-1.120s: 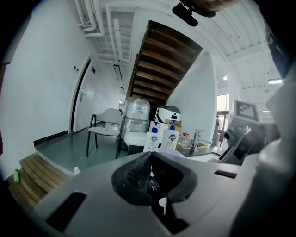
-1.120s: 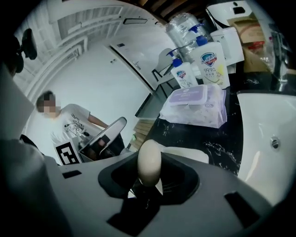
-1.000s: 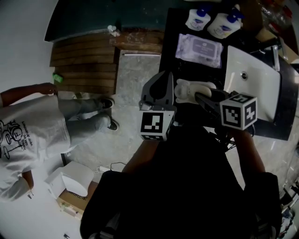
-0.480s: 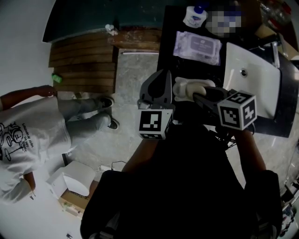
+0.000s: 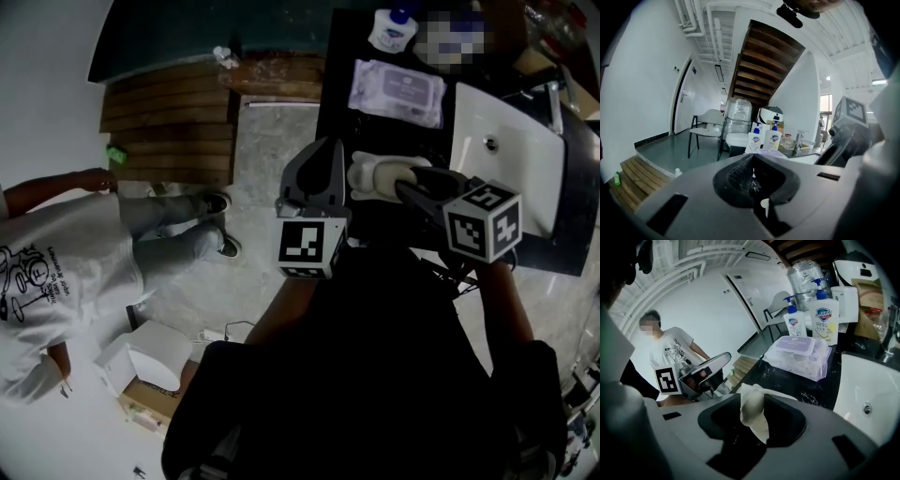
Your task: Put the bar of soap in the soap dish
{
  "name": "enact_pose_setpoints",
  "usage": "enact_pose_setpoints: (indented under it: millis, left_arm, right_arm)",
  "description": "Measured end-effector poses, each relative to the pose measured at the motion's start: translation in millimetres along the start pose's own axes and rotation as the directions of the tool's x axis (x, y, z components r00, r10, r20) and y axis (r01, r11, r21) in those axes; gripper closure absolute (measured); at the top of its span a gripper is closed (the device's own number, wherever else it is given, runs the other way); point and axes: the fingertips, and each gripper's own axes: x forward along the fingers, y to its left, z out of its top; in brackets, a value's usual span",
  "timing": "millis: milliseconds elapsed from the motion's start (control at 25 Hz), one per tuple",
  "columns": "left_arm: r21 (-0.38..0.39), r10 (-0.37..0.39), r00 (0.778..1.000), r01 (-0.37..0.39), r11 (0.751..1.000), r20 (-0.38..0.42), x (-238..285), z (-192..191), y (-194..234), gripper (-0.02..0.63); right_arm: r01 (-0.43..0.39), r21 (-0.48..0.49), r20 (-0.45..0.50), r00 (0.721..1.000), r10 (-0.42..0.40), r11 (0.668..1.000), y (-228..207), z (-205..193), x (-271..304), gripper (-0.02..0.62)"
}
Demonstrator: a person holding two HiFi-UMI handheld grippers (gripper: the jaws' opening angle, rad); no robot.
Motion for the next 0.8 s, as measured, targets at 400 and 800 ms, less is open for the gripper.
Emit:
enact_pose_setpoints:
  millis: [400,800]
  left_arm:
    - [0.016,-0.007,1.0,0.008,1.0,-0.015,-3,-2,-2,0.603]
    - [0.008,-0.007,1.0,0.007,1.0,-0.025,-4,-6,-3,0.603]
  right_arm:
    - [0.116,-0.11,-0.002,0.993,-0.117,0.987,-8,0,-4,0.453]
    - [0.147,-0.098,0.051,0.988,-0.143,0.984,-17,10,-3,0.454]
